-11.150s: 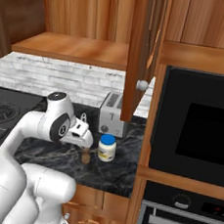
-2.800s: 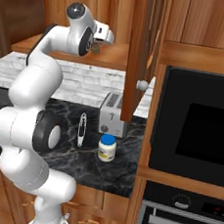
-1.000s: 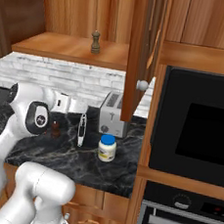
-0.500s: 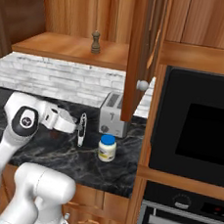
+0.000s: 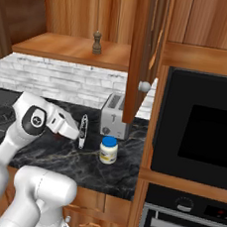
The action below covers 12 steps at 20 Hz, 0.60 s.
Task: There are various items on the counter. Only move the condiments/shakers into the cabinet.
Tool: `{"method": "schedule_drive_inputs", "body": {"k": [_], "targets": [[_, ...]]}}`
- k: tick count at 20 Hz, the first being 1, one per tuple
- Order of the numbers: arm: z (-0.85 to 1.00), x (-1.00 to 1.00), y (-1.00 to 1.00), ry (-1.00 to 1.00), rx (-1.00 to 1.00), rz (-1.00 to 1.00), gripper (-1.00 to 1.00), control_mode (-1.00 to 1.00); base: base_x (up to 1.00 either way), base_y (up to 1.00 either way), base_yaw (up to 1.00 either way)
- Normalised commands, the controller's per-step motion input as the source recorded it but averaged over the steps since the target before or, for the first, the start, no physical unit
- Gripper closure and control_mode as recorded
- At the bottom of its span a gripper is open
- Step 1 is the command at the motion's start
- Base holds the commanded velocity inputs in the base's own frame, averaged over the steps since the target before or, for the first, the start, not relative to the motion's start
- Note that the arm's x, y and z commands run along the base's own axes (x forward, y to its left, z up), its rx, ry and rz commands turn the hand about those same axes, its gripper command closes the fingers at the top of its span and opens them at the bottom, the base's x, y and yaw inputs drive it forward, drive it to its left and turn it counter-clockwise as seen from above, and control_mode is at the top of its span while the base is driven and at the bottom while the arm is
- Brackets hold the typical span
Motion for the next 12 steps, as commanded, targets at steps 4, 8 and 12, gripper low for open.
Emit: {"method": "schedule_drive_inputs", "body": {"k": [4, 8, 12], "targets": [[-0.24, 0.22, -0.1, 0.0, 0.01, 0.0, -1.0, -1.0, 0.0, 0.0, 0.0], [-0.27, 0.2, -0.04, 0.0, 0.06, 0.0, -1.0, -1.0, 0.0, 0.0, 0.0], [-0.2, 0.25, -0.16, 0.0, 0.11, 0.01, -1.0, -1.0, 0.0, 0.0, 0.0]]}}
